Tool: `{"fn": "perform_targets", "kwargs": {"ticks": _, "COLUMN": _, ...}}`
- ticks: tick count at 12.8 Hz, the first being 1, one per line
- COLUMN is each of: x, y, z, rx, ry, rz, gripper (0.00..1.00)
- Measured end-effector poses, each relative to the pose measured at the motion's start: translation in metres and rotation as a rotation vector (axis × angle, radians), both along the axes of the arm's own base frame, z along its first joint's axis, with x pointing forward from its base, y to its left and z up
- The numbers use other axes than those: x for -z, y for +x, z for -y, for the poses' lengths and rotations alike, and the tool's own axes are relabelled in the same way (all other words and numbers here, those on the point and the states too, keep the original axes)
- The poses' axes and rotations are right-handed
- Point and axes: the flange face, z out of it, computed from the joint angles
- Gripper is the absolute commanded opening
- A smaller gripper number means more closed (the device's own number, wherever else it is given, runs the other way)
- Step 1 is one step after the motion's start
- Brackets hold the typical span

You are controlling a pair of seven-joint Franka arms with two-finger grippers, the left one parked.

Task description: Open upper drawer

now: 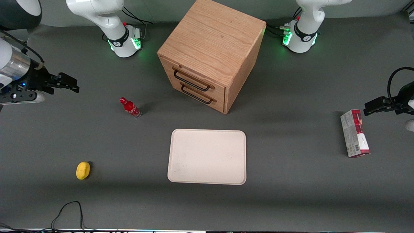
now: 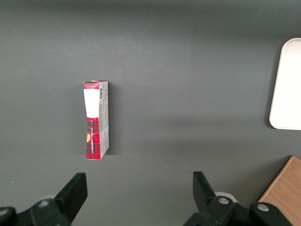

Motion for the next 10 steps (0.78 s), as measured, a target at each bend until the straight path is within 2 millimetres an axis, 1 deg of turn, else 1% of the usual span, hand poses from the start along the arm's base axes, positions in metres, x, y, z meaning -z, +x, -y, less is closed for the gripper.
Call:
{"fn": "perform_targets", "kwargs": {"ticks": 2, "x": -0.0021, "y": -0.0014, "z": 0.0058, "rx": 0.010, "ry": 0.000, "rz": -0.011, "gripper": 1.00}}
{"fn": "perform_targets", "kwargs": {"ticks": 10, "x": -0.0021, "y": -0.0014, "z": 0.0027, "rx": -0.001, "ry": 0.000, "rz": -0.015, "gripper": 1.00}}
